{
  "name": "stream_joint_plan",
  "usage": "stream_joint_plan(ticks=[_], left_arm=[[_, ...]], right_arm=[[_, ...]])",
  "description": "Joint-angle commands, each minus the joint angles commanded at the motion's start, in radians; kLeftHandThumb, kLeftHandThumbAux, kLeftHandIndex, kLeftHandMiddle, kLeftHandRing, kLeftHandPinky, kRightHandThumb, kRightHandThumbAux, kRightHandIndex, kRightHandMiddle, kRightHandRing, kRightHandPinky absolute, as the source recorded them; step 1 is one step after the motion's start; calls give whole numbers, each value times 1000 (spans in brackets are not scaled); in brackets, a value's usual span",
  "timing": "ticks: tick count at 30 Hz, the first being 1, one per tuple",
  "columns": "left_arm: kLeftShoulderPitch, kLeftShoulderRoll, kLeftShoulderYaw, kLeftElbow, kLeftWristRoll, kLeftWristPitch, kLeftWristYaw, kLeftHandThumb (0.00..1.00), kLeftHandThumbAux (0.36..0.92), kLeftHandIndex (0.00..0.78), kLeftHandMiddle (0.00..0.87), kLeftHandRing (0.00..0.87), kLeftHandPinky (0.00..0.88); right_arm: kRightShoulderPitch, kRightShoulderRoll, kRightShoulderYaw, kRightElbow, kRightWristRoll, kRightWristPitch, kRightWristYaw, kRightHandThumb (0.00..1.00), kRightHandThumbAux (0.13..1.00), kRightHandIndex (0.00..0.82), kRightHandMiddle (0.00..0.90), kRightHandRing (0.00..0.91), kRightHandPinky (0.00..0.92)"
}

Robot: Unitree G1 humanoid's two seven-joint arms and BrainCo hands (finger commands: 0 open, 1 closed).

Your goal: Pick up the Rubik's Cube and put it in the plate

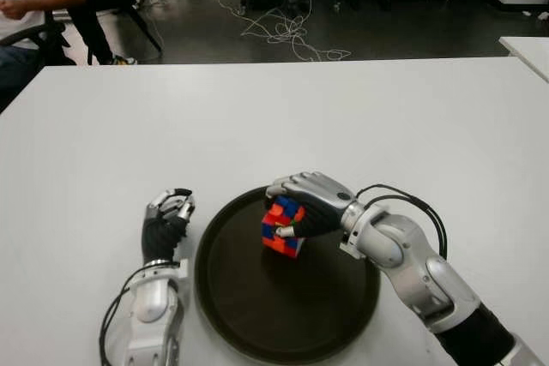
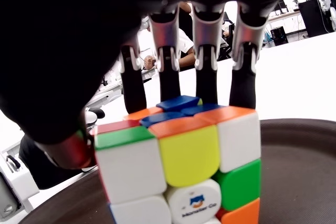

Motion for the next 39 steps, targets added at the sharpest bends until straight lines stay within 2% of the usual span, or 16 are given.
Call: stream_joint_plan(ticks=[6, 8, 10, 11, 12, 13, 14, 16, 17, 20, 23, 26, 39], left_arm=[[4, 1, -3, -34, 16, 54, 1, 710, 706, 444, 804, 823, 817], [5, 0, -3, -41, 20, 63, 1, 709, 706, 444, 804, 824, 818], [5, -1, -3, -46, 23, 67, 2, 710, 705, 444, 806, 826, 823], [6, -2, -3, -48, 25, 67, 3, 710, 705, 444, 805, 827, 824], [6, -3, -3, -49, 26, 67, 4, 710, 705, 444, 804, 827, 825], [7, -4, -3, -49, 27, 65, 5, 710, 705, 444, 804, 827, 826], [7, -5, -3, -49, 27, 63, 6, 710, 705, 444, 803, 827, 826], [8, -6, -3, -48, 27, 57, 8, 710, 705, 444, 803, 827, 826], [8, -7, -3, -47, 27, 54, 9, 710, 705, 444, 802, 826, 825], [8, -18, 4, -38, 15, 28, 14, 711, 705, 444, 797, 824, 823], [7, -25, 9, -31, 5, 13, 18, 711, 704, 444, 790, 820, 819], [6, -29, 14, -23, -4, 2, 20, 712, 704, 444, 785, 816, 815], [5, -29, 12, -8, -15, -41, 19, 710, 705, 444, 779, 811, 810]], right_arm=[[19, 17, -21, 1, 30, -6, -45, 683, 742, 427, 721, 738, 726], [25, 25, -23, -1, 31, -12, -66, 682, 744, 422, 650, 677, 676], [27, 28, -26, 2, 44, -26, -79, 680, 747, 416, 510, 542, 535], [28, 28, -27, 4, 53, -33, -82, 678, 749, 408, 380, 416, 426], [28, 28, -28, 6, 60, -38, -83, 676, 751, 404, 297, 336, 355], [28, 26, -29, 6, 71, -41, -75, 676, 752, 402, 268, 307, 330], [28, 25, -29, 6, 77, -42, -69, 675, 752, 400, 202, 238, 265], [26, 22, -29, 8, 98, -43, -50, 674, 753, 398, 144, 178, 208], [25, 21, -29, 9, 108, -43, -41, 456, 828, 259, 104, 131, 163], [13, 10, -24, 28, 157, -54, 8, 149, 912, 85, 37, 47, 87], [9, 4, -25, 31, 175, -63, 22, 48, 932, 28, 12, 15, 58], [9, 1, -28, 32, 186, -70, 28, 15, 938, 9, 3, 4, 50], [2, -2, -30, 34, 187, -56, 37, 0, 944, 0, 0, 0, 34]])
